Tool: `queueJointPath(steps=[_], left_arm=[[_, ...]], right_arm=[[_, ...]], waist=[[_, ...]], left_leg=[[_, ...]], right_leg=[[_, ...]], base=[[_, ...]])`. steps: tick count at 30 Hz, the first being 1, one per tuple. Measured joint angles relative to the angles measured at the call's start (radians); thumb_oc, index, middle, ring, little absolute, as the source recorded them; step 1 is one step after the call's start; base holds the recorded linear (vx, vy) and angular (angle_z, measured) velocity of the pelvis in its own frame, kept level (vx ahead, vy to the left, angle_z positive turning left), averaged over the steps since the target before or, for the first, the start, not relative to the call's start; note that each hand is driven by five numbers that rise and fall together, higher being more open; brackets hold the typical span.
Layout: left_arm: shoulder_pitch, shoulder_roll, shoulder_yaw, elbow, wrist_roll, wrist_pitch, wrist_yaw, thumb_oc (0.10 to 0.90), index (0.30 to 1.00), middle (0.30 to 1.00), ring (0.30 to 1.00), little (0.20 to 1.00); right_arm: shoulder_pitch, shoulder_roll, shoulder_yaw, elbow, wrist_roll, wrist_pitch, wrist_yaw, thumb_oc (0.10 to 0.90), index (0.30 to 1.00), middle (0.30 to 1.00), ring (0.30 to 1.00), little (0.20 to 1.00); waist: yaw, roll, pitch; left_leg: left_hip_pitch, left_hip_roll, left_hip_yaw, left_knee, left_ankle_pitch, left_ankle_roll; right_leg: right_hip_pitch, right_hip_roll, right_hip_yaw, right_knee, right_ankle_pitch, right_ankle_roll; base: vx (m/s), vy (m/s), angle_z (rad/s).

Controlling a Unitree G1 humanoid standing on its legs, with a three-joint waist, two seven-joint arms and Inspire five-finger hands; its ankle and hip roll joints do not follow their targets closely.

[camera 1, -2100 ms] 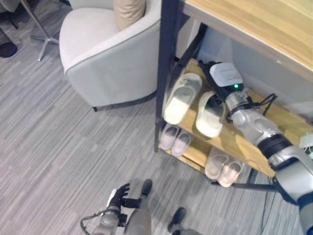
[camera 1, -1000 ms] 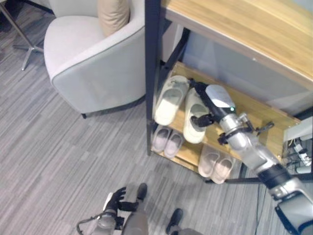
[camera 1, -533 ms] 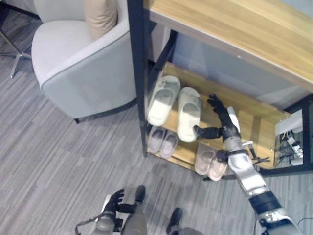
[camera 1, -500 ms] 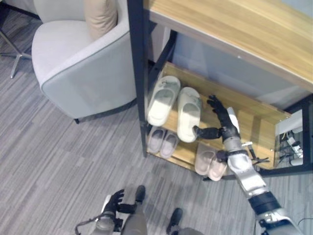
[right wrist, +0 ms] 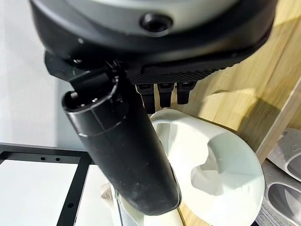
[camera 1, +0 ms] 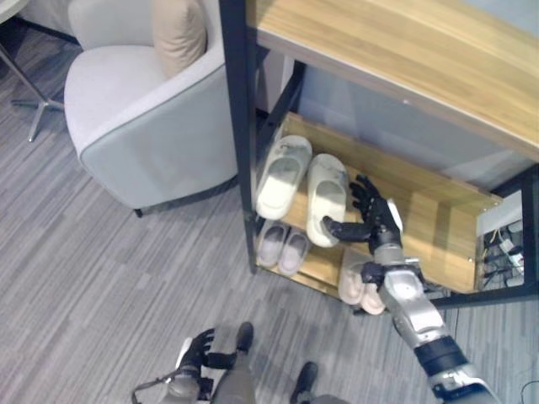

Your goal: Arrange the slippers neatly on the shoe rack.

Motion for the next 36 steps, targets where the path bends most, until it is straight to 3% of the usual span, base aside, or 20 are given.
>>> queueJointPath(steps=[12,36], left_arm=[[0.002,-0.005,-0.018,0.001,-0.001,0.0,0.019,0.8,0.9,0.9,0.9,0.9],[-0.001,-0.028,-0.057,0.004,-0.013,-0.001,0.073,0.8,0.9,0.9,0.9,0.9]], right_arm=[[-0.016,0.083,0.007,0.081,0.0,-0.028,-0.07,0.8,0.9,0.9,0.9,0.9],[-0.172,0.118,0.01,0.191,0.03,-0.041,-0.191,0.8,0.9,0.9,0.9,0.9]], waist=[[0.002,0.018,-0.017],[0.008,0.071,-0.015]], left_leg=[[-0.024,-0.002,-0.006,0.0,0.001,0.0],[-0.042,-0.003,-0.008,0.0,0.002,0.0]], right_leg=[[-0.02,-0.001,-0.005,0.0,0.0,0.0],[-0.037,-0.001,-0.008,0.0,-0.002,0.002]], base=[[0.0,0.0,0.0],[0.0,0.0,0.0]])
